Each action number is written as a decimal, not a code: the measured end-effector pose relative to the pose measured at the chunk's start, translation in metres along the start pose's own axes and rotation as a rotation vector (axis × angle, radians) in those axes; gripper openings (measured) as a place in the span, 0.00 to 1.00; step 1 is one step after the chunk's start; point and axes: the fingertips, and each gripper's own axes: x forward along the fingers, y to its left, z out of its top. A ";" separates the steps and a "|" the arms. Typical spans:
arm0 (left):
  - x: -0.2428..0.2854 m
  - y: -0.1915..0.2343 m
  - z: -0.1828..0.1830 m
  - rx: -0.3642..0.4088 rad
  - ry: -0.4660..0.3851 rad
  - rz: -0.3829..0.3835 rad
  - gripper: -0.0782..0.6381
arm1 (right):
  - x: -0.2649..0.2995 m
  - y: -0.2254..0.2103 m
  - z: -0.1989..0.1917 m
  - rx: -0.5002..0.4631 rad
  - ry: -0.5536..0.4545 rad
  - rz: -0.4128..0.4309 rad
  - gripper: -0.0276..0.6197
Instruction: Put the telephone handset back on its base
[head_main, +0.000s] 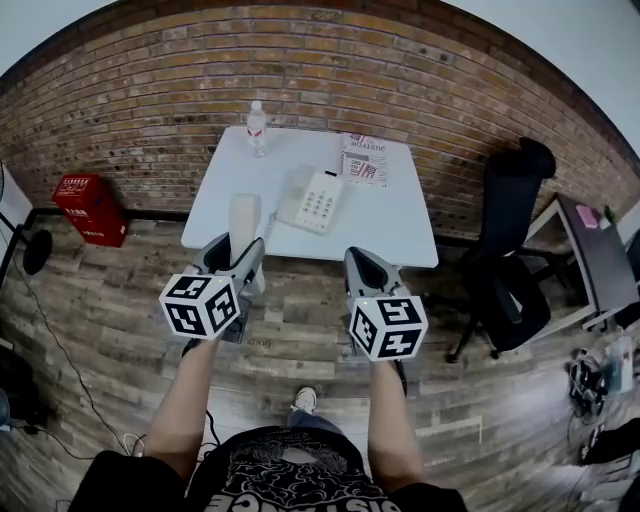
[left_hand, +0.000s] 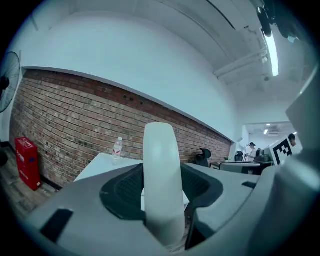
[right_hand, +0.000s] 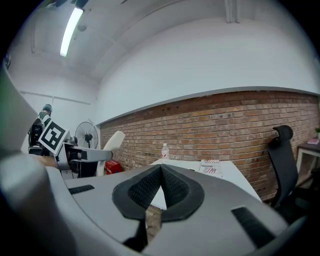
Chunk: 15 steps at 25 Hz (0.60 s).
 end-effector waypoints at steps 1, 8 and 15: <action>0.008 0.000 0.001 -0.002 0.001 0.006 0.42 | 0.006 -0.007 0.001 0.000 0.002 0.007 0.04; 0.055 -0.001 -0.002 -0.010 0.013 0.048 0.42 | 0.039 -0.048 0.001 0.001 0.017 0.051 0.04; 0.081 0.000 -0.005 -0.002 0.029 0.086 0.42 | 0.062 -0.069 0.001 0.009 0.020 0.095 0.04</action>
